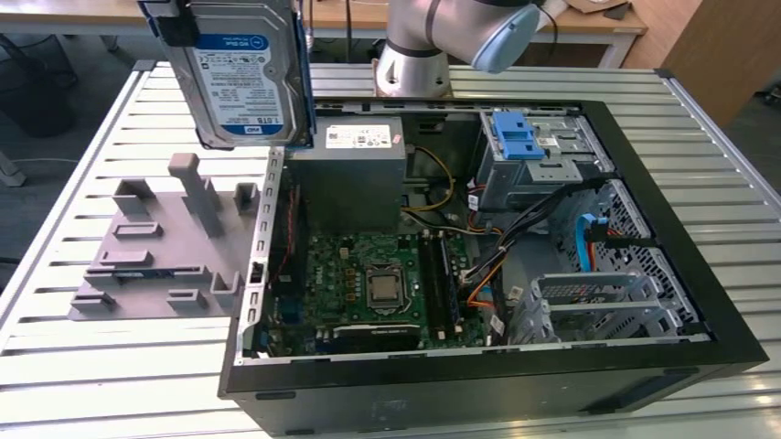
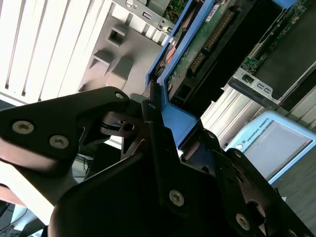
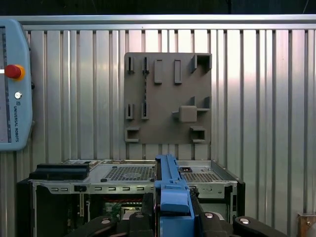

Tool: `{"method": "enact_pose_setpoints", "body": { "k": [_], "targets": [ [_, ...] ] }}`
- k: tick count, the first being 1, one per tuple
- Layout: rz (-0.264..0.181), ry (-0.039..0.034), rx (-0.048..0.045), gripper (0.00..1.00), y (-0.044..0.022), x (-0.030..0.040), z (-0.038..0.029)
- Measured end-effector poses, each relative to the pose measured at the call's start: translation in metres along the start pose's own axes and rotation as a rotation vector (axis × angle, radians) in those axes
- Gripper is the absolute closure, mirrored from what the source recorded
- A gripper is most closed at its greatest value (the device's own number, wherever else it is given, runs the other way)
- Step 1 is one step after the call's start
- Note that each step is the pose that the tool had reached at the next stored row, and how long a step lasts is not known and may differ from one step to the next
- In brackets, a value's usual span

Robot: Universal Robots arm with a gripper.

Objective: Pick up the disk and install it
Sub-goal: 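Pick up the disk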

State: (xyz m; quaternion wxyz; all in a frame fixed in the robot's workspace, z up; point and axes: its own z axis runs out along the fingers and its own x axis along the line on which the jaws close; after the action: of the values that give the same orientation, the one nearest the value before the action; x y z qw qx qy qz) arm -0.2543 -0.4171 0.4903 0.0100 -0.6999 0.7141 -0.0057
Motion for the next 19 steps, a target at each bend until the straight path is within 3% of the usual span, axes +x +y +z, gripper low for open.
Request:
{"method": "enact_pose_setpoints", "body": {
  "k": [9, 19],
  "targets": [
    [0.000, 0.0000, -0.0001, 0.64, -0.0088, 0.0028, 0.0001],
    [0.000, 0.0000, -0.0002, 0.64, -0.0258, 0.0066, 0.0005]
  ]
}}
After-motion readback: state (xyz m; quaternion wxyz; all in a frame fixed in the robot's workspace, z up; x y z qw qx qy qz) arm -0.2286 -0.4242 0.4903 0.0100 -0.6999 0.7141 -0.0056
